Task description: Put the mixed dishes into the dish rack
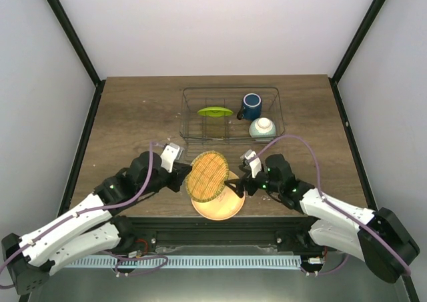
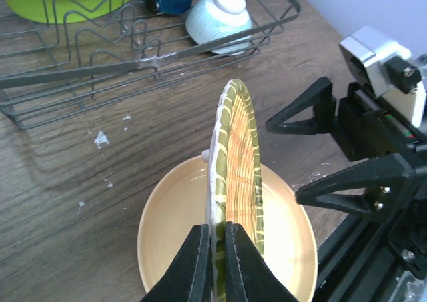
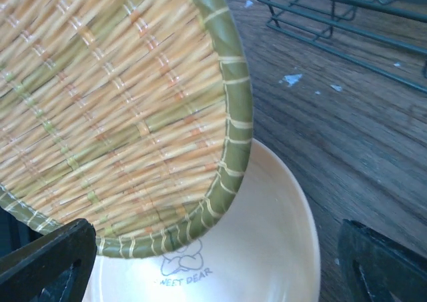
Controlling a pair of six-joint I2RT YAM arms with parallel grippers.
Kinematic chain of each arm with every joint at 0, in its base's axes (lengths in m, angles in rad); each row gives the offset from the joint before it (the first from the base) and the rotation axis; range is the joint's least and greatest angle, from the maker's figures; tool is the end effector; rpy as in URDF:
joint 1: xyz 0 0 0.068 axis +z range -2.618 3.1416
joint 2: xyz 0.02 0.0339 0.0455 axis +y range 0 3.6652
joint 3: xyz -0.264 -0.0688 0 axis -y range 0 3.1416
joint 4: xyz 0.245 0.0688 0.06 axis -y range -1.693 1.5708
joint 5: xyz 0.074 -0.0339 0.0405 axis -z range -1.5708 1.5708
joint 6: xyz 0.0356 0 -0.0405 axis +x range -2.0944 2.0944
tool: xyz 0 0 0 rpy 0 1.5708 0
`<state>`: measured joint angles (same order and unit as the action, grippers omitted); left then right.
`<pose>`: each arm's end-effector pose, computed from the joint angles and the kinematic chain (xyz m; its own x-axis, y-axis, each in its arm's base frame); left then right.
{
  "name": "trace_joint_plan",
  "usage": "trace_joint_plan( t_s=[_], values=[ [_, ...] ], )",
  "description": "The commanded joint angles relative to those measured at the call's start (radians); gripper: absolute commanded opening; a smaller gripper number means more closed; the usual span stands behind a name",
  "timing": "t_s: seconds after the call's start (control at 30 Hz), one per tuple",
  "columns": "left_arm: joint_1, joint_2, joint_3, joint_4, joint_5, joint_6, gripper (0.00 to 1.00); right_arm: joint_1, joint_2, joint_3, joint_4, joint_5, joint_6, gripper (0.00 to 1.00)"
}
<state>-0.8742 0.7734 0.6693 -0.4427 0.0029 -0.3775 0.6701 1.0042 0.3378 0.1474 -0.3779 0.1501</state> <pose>0.1120 -0.1340 0.2752 -0.5934 0.1349 -0.7935 0.5915 0.7417 -0.3163 0.1493 0.1351 0.1788 -0.5083 -0.2254 -0.8312 -0.7609 0.5696 0.3108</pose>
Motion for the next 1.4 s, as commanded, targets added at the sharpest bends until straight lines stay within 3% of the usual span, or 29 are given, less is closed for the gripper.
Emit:
trace_joint_plan(
  t_s=[0.0,0.2,0.4,0.5,0.67,0.87,0.93,1.0,1.07,1.13,1.3,1.37],
  values=[
    [0.002,-0.037,0.028,0.043,0.079,0.006,0.00,-0.001,0.001,-0.052,0.230,-0.111,-0.022,1.00],
    [0.002,-0.034,0.019,0.069,0.160,0.017,0.00,-0.001,0.028,-0.110,0.458,-0.242,-0.005,1.00],
    [0.001,-0.041,-0.014,0.139,0.229,0.021,0.00,-0.001,0.153,-0.084,0.606,-0.391,0.044,0.99],
    [0.001,-0.049,-0.028,0.168,0.244,0.027,0.00,-0.001,0.212,-0.063,0.650,-0.456,0.070,0.82],
    [0.001,-0.051,-0.030,0.162,0.236,0.045,0.00,-0.001,0.238,-0.033,0.631,-0.515,0.082,0.37],
    [0.001,-0.048,-0.039,0.150,0.211,0.048,0.00,-0.001,0.179,-0.019,0.521,-0.464,0.046,0.04],
    [0.001,-0.048,-0.043,0.149,0.199,0.047,0.07,0.000,0.162,-0.010,0.468,-0.436,0.026,0.01],
    [0.000,-0.045,-0.045,0.143,0.187,0.047,0.22,-0.001,0.145,0.004,0.412,-0.404,0.004,0.01],
    [0.001,-0.041,-0.046,0.128,0.169,0.050,0.48,-0.001,0.128,0.012,0.362,-0.369,-0.016,0.01],
    [0.001,-0.036,-0.045,0.109,0.150,0.050,0.66,-0.001,0.107,0.019,0.321,-0.326,-0.033,0.01],
    [0.001,-0.066,-0.040,0.045,0.078,0.041,0.94,-0.001,0.018,0.059,0.173,-0.146,-0.092,0.01],
    [0.002,-0.110,-0.033,0.022,0.031,0.027,1.00,-0.002,-0.025,0.097,0.096,-0.062,-0.126,0.01]
  ],
)
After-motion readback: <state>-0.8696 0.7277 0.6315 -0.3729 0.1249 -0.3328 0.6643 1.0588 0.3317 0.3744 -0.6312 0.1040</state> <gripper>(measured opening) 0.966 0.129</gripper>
